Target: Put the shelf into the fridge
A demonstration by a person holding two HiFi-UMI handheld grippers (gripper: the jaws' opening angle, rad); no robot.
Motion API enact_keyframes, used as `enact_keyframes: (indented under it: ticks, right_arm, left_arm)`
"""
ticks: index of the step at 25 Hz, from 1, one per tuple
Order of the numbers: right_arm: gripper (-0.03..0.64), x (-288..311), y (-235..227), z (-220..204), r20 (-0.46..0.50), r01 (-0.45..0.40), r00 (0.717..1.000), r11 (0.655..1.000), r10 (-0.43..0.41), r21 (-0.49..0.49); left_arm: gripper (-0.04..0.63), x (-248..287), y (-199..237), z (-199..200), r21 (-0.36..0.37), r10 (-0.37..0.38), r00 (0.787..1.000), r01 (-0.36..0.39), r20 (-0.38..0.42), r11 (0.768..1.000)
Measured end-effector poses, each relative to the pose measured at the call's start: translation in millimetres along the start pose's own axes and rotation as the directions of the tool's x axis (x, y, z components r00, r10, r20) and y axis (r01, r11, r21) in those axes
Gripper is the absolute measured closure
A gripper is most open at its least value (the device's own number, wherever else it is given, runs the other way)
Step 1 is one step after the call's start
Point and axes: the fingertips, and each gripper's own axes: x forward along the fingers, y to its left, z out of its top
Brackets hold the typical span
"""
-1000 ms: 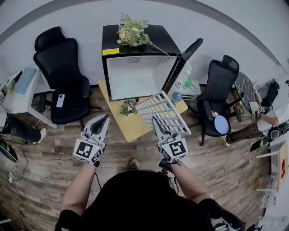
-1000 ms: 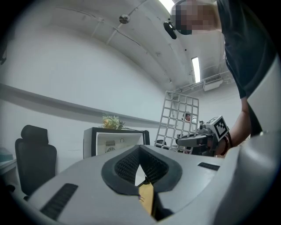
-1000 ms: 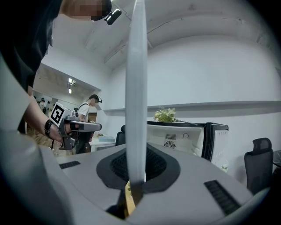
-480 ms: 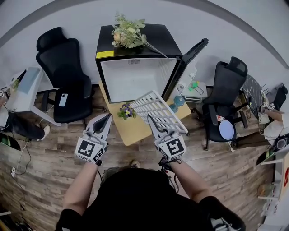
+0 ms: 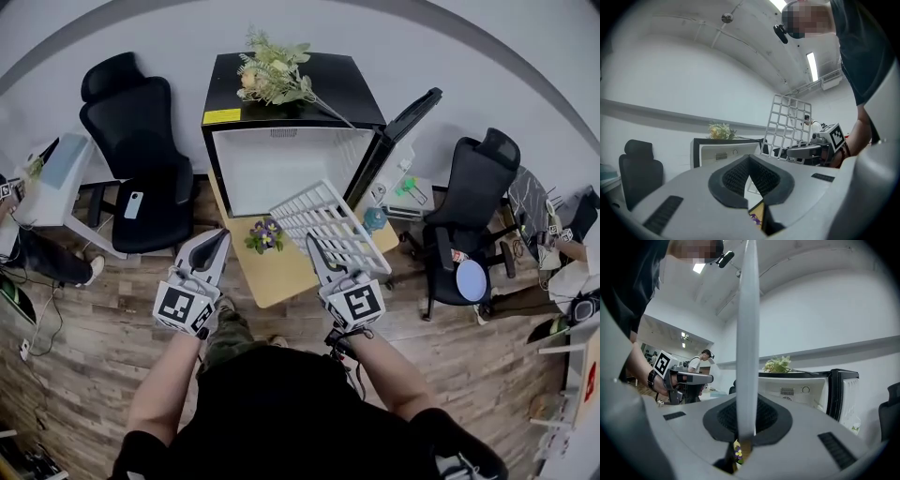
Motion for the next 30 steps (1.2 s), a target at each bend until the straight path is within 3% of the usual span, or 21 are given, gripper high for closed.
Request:
enact_keyframes:
  ticks: [6,11,15,18,22,30]
  right_arm:
    - [0.577,10.5,-13.7,0.0,0.001,0.039,0.999,0.999,-0.039,0.013]
    - [0.577,21.2,-31.7,0.1,0.007,0.084,0.996,0.99,-0.086,0.11]
    - [0.577,28.8,-48.9,-3.9,0.018,0.14,0.989,0.96,-0.148,0.243]
    - [0.577,35.3,-58.8,-6.1,0.036,0.159,0.982,0.916,-0.185,0.369]
    - [0.577,41.7,-73.6,-4.4,0.072,0.168,0.967,0.824,-0.244,0.541]
    - [0.577,49.6,-87.3,-24.4,0.089,0.153,0.944,0.662,-0.317,0.734]
  left_arm:
    - [0.577,17.7,11.5,-3.8,-0.015,-0.027,1.0,0.028,0.013,1.0]
    - [0.577,33.3,24.7,-3.4,-0.019,-0.055,0.998,0.055,0.015,0.998]
    - [0.577,43.7,33.9,-8.5,-0.028,-0.078,0.997,0.078,0.004,0.997]
    - [0.577,49.8,41.8,-10.9,-0.029,-0.091,0.996,0.09,-0.008,0.995]
    - [0.577,60.5,49.8,-11.9,-0.024,-0.111,0.994,0.11,-0.025,0.994]
    - [0.577,65.9,59.6,-20.2,-0.026,-0.126,0.991,0.125,-0.053,0.992]
